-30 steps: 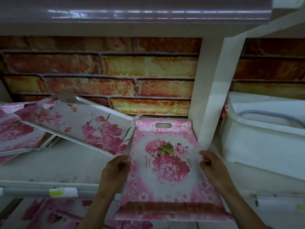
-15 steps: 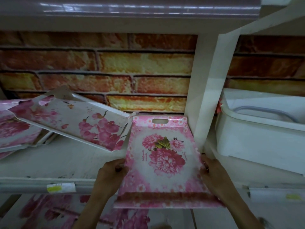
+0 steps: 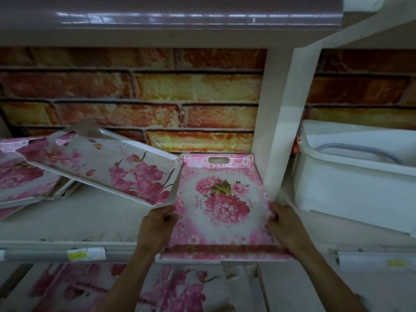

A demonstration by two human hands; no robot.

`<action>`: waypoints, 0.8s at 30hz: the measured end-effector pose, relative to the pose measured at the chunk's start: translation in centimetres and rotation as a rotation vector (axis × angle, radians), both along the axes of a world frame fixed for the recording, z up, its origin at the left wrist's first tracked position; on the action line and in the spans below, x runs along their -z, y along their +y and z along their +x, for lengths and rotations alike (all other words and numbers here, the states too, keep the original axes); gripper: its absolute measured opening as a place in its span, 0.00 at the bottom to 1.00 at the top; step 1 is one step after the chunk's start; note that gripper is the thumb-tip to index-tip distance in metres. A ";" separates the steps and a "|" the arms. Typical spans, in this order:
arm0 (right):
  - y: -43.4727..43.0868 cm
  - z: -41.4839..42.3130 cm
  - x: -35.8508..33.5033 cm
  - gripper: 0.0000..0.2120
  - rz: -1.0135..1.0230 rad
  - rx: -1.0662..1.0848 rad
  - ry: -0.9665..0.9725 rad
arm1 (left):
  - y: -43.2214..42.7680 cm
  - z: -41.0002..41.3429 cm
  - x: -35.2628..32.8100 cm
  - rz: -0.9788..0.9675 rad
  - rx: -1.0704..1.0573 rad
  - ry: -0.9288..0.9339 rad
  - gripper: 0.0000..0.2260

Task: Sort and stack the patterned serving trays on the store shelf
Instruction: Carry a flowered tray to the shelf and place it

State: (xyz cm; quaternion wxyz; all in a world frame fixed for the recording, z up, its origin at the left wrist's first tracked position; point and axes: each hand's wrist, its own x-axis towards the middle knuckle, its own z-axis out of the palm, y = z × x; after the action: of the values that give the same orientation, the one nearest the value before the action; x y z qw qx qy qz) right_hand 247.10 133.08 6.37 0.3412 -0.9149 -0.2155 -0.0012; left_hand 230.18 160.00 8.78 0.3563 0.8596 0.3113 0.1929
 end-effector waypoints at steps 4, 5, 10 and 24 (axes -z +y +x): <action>0.4 0.7 0.1 0.15 -0.008 0.006 -0.012 | -0.4 0.7 -0.1 -0.013 -0.044 -0.009 0.08; 0.6 1.0 0.1 0.14 -0.004 0.004 -0.012 | -0.4 0.8 -0.1 -0.009 -0.052 -0.003 0.10; 1.1 1.7 0.0 0.14 0.029 0.022 0.018 | -0.7 1.3 -0.8 0.030 -0.086 0.018 0.09; 1.7 3.3 0.8 0.15 0.059 0.042 0.011 | -0.1 1.3 -1.2 -0.044 -0.036 0.056 0.12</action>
State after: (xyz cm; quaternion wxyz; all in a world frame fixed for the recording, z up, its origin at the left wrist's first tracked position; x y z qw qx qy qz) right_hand 250.39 134.77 5.58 0.3693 -0.9087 -0.1945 -0.0097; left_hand 231.45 159.94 9.95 0.3627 0.8508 0.3409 0.1682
